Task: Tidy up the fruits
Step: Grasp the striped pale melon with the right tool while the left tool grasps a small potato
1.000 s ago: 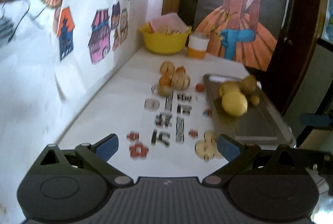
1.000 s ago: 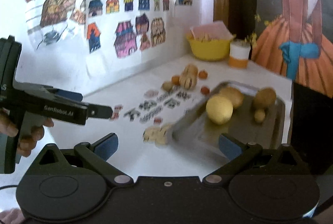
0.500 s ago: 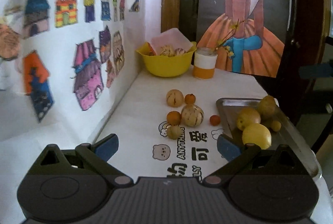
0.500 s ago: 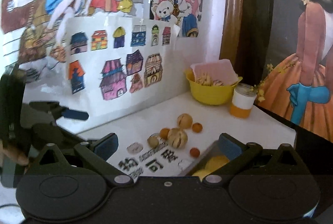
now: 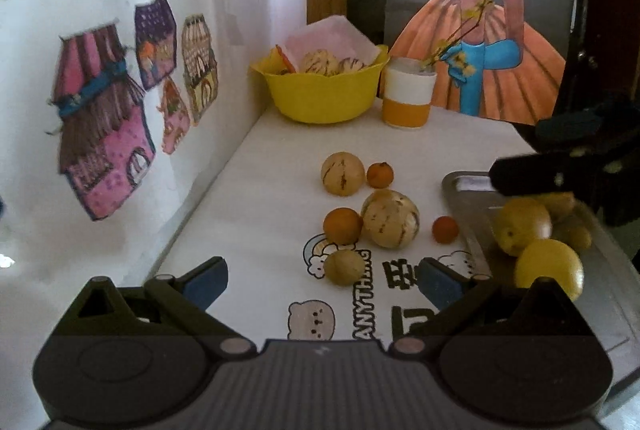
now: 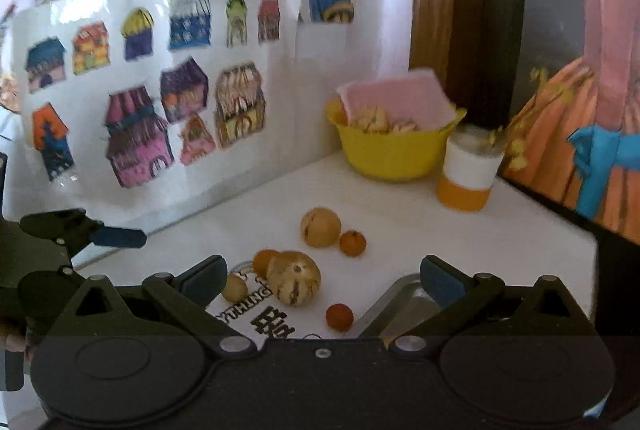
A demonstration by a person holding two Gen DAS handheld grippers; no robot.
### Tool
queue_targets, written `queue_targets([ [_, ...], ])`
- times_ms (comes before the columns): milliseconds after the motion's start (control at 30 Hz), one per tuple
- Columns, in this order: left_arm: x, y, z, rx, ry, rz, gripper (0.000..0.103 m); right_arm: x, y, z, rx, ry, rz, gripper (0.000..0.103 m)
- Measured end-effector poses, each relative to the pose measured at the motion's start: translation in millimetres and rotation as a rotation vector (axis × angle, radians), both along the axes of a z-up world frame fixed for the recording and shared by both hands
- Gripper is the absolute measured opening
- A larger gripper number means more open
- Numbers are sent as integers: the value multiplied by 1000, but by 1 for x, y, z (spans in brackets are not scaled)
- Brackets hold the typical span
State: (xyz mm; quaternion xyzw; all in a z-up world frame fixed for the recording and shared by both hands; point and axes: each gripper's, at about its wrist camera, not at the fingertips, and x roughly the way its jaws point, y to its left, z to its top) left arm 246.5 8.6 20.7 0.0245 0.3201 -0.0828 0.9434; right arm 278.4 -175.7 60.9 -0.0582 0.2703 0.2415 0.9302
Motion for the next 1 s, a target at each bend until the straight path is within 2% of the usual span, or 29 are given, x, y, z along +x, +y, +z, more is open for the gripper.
queue_targets([
  [200,13,-4,-20,23,29,-42,102,24,5,-24,2,54,45,101],
  [333,20,-6,-25,19,31,-55,102,38,15,-33,-21,85,80,95],
  [433,25,-9,-28,17,26,-67,97,50,24,-38,-35,108,103,89],
  [633,29,-10,-32,8,29,-76,84,71,40,-49,-32,172,127,76],
  [700,30,-9,-32,-1,31,-75,76,76,44,-52,-26,195,129,71],
  [767,32,-7,-32,-14,36,-69,73,80,48,-53,-19,213,130,62],
  [933,35,-5,-32,-34,54,-64,57,83,62,-52,-83,223,147,62],
  [1000,36,-5,-33,-46,65,-63,48,86,66,-55,-112,241,147,59],
])
